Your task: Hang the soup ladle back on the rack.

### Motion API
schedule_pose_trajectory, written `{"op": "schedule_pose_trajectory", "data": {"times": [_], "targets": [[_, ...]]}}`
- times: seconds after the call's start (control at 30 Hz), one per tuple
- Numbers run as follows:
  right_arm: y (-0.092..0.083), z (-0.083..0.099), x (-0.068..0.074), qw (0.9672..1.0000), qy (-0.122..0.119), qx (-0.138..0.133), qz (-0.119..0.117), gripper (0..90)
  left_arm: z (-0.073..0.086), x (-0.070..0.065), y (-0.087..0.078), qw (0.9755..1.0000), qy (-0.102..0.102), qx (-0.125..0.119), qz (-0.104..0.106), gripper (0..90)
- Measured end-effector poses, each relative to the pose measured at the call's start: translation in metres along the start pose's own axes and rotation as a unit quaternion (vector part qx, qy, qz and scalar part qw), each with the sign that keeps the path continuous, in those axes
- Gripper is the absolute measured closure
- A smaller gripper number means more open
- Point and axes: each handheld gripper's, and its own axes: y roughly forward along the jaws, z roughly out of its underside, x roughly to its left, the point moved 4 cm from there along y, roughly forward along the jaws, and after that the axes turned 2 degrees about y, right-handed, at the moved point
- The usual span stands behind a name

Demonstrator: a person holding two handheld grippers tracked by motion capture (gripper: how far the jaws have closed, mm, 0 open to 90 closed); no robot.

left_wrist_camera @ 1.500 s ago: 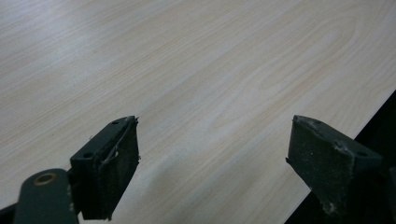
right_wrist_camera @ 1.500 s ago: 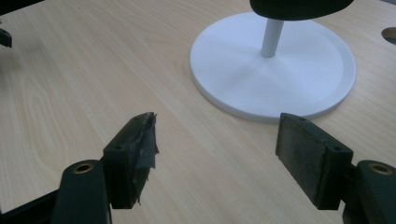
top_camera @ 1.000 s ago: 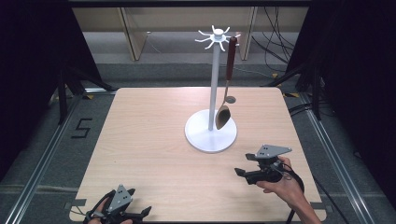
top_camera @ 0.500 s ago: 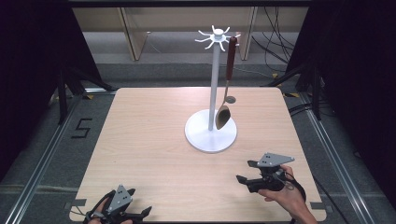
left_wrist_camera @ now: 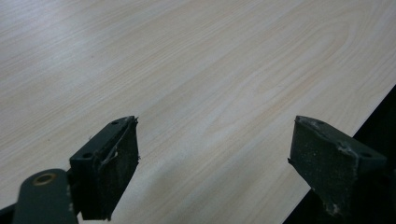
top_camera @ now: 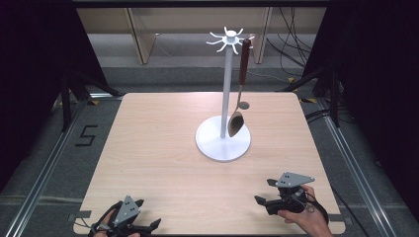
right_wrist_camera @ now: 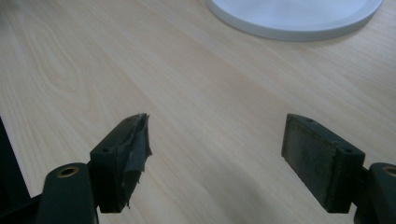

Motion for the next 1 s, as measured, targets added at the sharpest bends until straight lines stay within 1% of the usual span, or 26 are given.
{"op": "schedule_pose_trajectory", "data": {"times": [0.03, 0.07, 0.1, 0.13, 0.2, 0.23, 0.27, 0.3, 0.33, 0.4, 0.43, 0.47, 0.5, 0.53, 0.57, 0.6, 0.67, 0.73, 0.77, 0.8, 0.83, 0.87, 0.9, 0.93, 0.97, 1.0], "targets": [[0.000, 0.001, -0.002, 0.9999, -0.012, -0.001, 0.005, 24.3, 0.000, 0.001, 0.000, 1.0000, 0.002, 0.003, -0.003, 14.9], [0.000, 0.002, -0.001, 0.9999, -0.013, -0.001, 0.007, 24.3, 0.000, 0.001, 0.001, 1.0000, -0.004, -0.004, -0.006, 14.9], [0.000, 0.003, -0.001, 0.9999, -0.013, 0.007, -0.001, 24.3, 0.001, -0.001, 0.003, 0.9997, -0.020, -0.012, -0.004, 14.9], [-0.001, 0.004, 0.000, 0.9999, -0.006, 0.009, 0.002, 24.3, 0.001, -0.001, 0.003, 0.9997, -0.019, -0.012, -0.003, 14.9], [-0.001, 0.005, 0.000, 0.9999, -0.010, 0.003, 0.007, 24.3, 0.001, 0.002, 0.001, 0.9999, -0.013, 0.003, -0.009, 14.9], [-0.002, 0.006, 0.001, 1.0000, -0.007, 0.004, 0.004, 24.3, 0.001, 0.001, 0.001, 0.9998, -0.019, -0.001, -0.006, 14.9], [-0.003, 0.007, 0.004, 0.9999, 0.009, 0.014, 0.003, 24.3, 0.001, 0.002, 0.000, 0.9999, -0.011, 0.004, -0.004, 14.9], [-0.003, 0.007, 0.001, 0.9999, -0.010, 0.009, 0.007, 24.0, 0.001, 0.002, 0.001, 0.9999, -0.011, 0.002, -0.010, 14.9], [-0.003, 0.009, 0.002, 0.9999, -0.003, 0.010, 0.003, 23.9, 0.001, 0.000, 0.002, 0.9998, -0.017, -0.006, -0.010, 15.0], [-0.005, 0.010, 0.002, 0.9999, -0.003, 0.013, 0.006, 23.9, 0.001, 0.000, 0.001, 0.9998, -0.018, -0.001, -0.009, 15.0], [-0.005, 0.011, 0.002, 0.9999, -0.007, 0.011, 0.001, 23.9, 0.001, 0.000, 0.001, 0.9998, -0.017, 0.000, -0.006, 15.0], [-0.005, 0.012, 0.003, 0.9999, -0.004, 0.009, 0.002, 23.8, 0.001, 0.002, 0.001, 0.9999, -0.014, 0.003, -0.009, 15.0], [-0.006, 0.012, 0.003, 1.0000, -0.005, 0.007, 0.002, 23.8, 0.001, 0.001, 0.000, 0.9999, -0.015, 0.001, -0.004, 15.0], [-0.007, 0.014, 0.003, 0.9999, -0.002, 0.009, 0.005, 23.8, 0.001, 0.002, 0.000, 0.9999, -0.008, 0.005, -0.007, 15.0], [-0.007, 0.014, 0.003, 0.9999, -0.012, 0.010, 0.002, 23.7, 0.001, 0.001, 0.001, 0.9999, -0.014, 0.002, -0.009, 15.0], [-0.008, 0.015, 0.003, 0.9999, -0.003, 0.011, 0.005, 23.7, 0.001, 0.001, 0.001, 0.9998, -0.016, 0.000, -0.008, 15.0], [-0.009, 0.017, 0.005, 0.9999, 0.001, 0.012, -0.005, 23.7, 0.001, 0.000, 0.001, 0.9999, -0.013, -0.001, -0.005, 15.0], [-0.010, 0.018, 0.005, 0.9999, -0.003, 0.010, 0.000, 23.7, 0.001, 0.001, 0.001, 0.9999, -0.012, 0.002, -0.010, 15.1], [-0.010, 0.019, 0.005, 1.0000, -0.002, 0.008, 0.001, 23.7, 0.001, 0.000, 0.001, 0.9998, -0.016, -0.002, -0.008, 15.1], [-0.011, 0.020, 0.004, 0.9999, -0.008, 0.008, 0.004, 23.9, 0.001, 0.000, 0.001, 0.9999, -0.015, -0.003, -0.006, 15.1], [-0.011, 0.021, 0.005, 0.9999, 0.001, 0.015, 0.003, 24.0, 0.001, 0.000, 0.000, 0.9999, -0.011, 0.002, -0.002, 15.1], [-0.012, 0.022, 0.004, 0.9999, 0.001, 0.016, 0.004, 24.0, 0.002, 0.001, 0.000, 1.0000, -0.001, 0.006, -0.005, 15.1], [-0.012, 0.022, 0.003, 0.9999, -0.005, 0.013, 0.005, 24.0, 0.002, 0.002, -0.001, 1.0000, -0.001, 0.007, -0.007, 15.1], [-0.012, 0.023, 0.004, 0.9999, -0.002, 0.013, 0.002, 24.0, 0.002, 0.001, -0.001, 1.0000, -0.002, 0.006, -0.006, 15.1], [-0.012, 0.024, 0.004, 0.9999, -0.002, 0.010, 0.005, 24.0, 0.001, 0.001, 0.000, 1.0000, -0.006, 0.003, -0.005, 15.1], [-0.012, 0.024, 0.003, 0.9999, -0.006, 0.011, 0.005, 24.0, 0.001, 0.001, 0.000, 1.0000, -0.003, 0.003, -0.008, 15.1]]}}
